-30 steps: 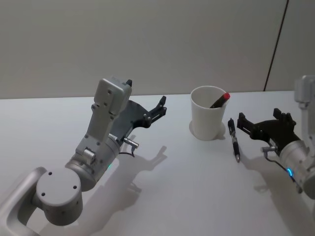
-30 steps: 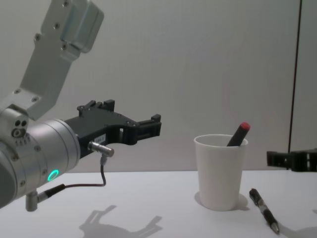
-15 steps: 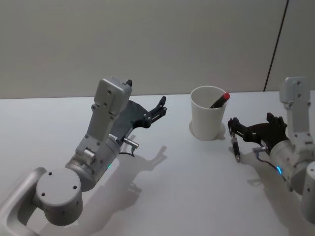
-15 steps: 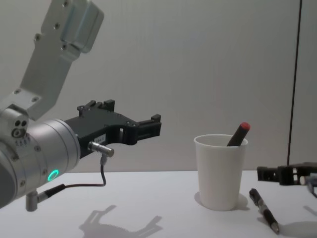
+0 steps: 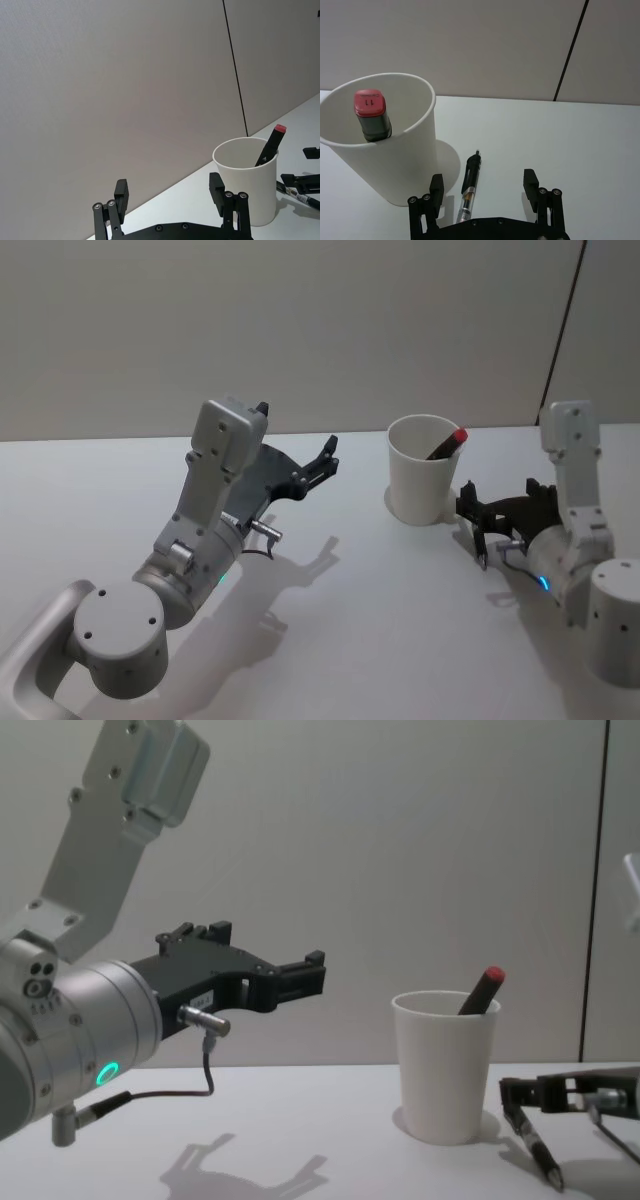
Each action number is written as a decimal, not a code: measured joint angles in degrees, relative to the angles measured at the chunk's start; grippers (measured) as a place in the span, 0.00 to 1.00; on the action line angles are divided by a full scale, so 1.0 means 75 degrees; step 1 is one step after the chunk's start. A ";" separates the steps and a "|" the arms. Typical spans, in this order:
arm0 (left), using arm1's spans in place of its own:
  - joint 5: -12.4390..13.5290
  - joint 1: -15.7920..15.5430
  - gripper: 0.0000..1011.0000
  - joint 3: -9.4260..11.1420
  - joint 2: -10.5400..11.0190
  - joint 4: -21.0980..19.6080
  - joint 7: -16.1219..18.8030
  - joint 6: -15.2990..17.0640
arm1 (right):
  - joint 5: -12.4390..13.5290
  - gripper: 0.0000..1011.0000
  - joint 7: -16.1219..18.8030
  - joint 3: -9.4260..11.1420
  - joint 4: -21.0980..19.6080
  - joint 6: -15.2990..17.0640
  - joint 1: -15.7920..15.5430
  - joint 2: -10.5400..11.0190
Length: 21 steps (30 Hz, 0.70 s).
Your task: Place the pen into the pen holder.
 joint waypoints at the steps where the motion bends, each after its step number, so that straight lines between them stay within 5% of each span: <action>1: 0.0000 0.0000 0.99 0.0000 0.0000 0.0000 -0.0001 0.0000 | -0.0020 0.99 -0.0006 -0.0011 0.0051 0.0022 0.0036 -0.0033; 21: 0.0000 0.0000 0.99 0.0000 0.0000 0.0000 0.0000 0.0000 | -0.0172 0.99 -0.0150 -0.0094 0.0289 0.0316 0.0241 -0.0322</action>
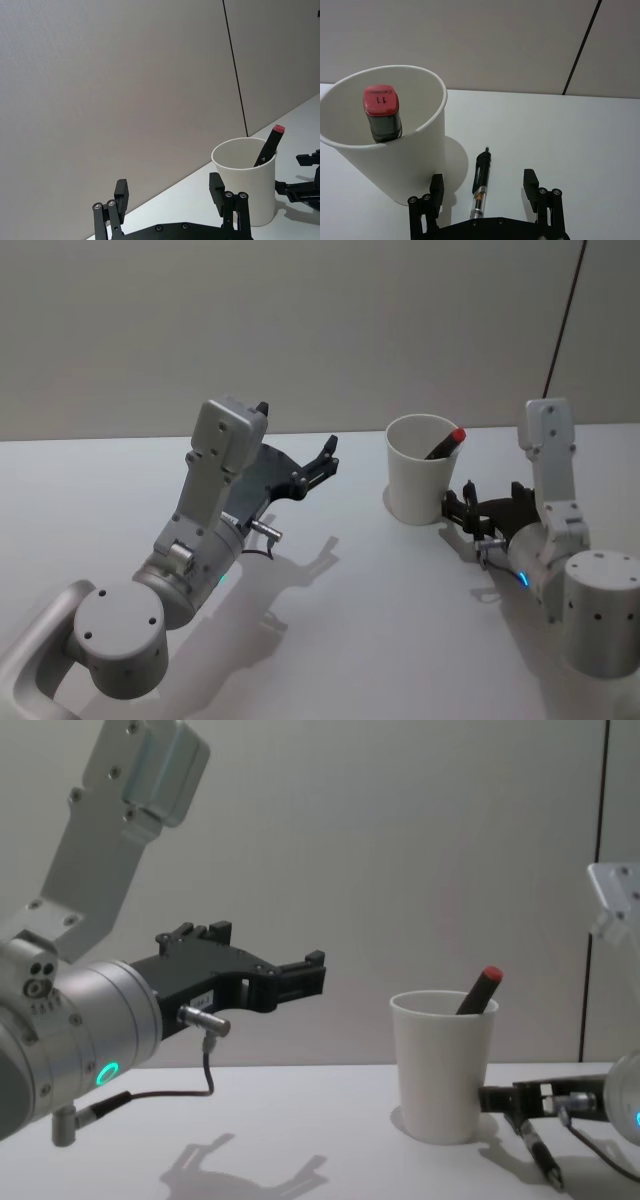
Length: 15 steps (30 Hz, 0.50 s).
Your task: Place the pen into the pen holder.
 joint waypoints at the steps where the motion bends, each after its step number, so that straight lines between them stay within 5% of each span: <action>1: 0.0000 0.0000 0.99 0.0000 0.0000 0.0000 0.0000 0.0000 | -0.0004 0.99 -0.0015 0.0000 0.0014 0.0018 0.0006 -0.0014; 15: 0.0000 0.0000 0.99 0.0000 0.0000 0.0000 0.0000 0.0000 | -0.0005 0.99 -0.0046 0.0027 0.0227 0.0119 0.0089 -0.0129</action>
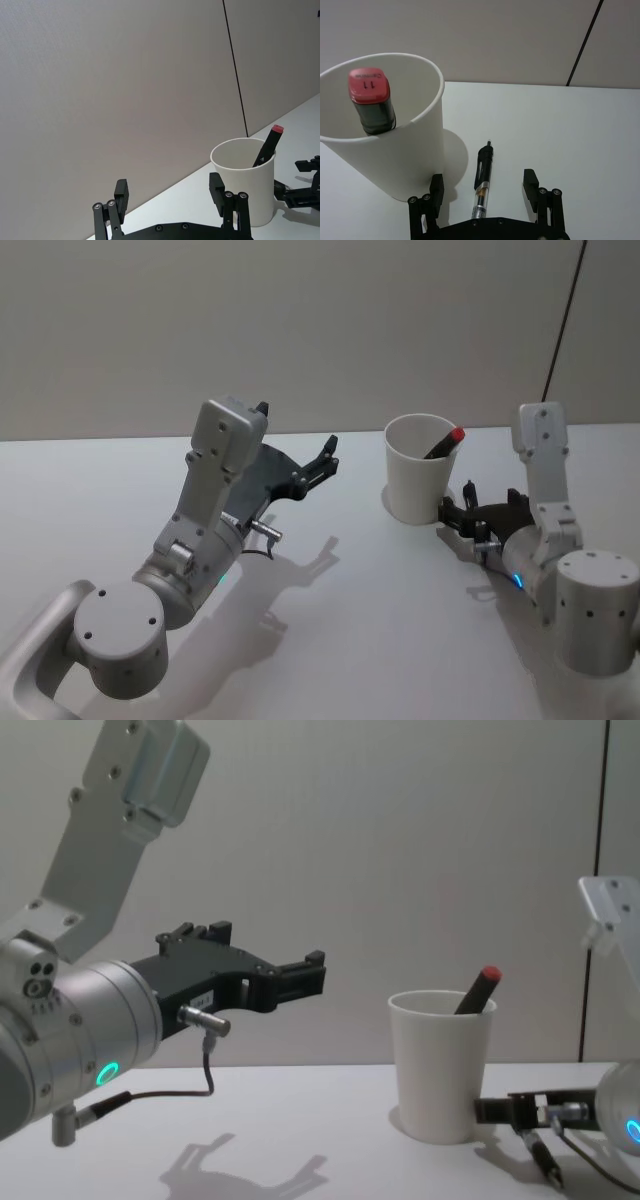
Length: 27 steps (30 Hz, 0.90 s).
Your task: Place the pen into the pen holder.
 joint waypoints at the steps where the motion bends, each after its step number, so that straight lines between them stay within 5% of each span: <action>1: 0.0000 0.0000 0.99 0.0000 0.0000 0.0000 0.0000 0.0000 | 0.0001 0.99 0.0003 0.0001 0.0018 0.0003 0.0007 -0.0007; 27: 0.0000 0.0000 0.99 0.0000 0.0000 0.0000 0.0000 0.0000 | 0.0024 0.99 -0.0009 0.0099 0.0378 0.0052 0.0106 -0.0134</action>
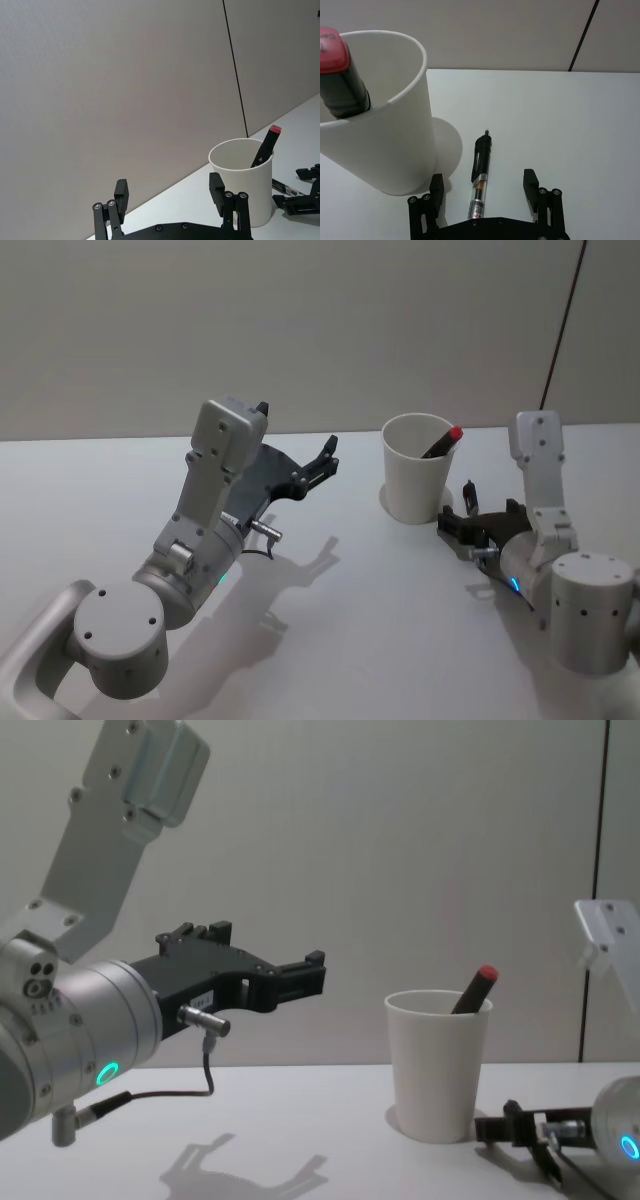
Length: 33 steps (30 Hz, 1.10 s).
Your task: Place the pen into the pen holder.
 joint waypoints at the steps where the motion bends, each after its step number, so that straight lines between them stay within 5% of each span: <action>1: 0.0001 0.0000 0.99 0.0000 0.0000 0.0000 0.0000 0.0000 | 0.0008 0.99 -0.0001 0.0008 0.0008 0.0000 -0.0004 -0.0006; 12: 0.0000 0.0000 0.99 0.0000 0.0000 0.0000 0.0000 0.0000 | 0.0043 0.99 0.0000 0.0038 0.0038 -0.0009 -0.0018 -0.0026; 33: 0.0000 0.0000 0.99 0.0000 0.0000 0.0000 0.0000 0.0000 | 0.0061 0.82 0.0001 0.0056 0.0058 -0.0012 -0.0029 -0.0039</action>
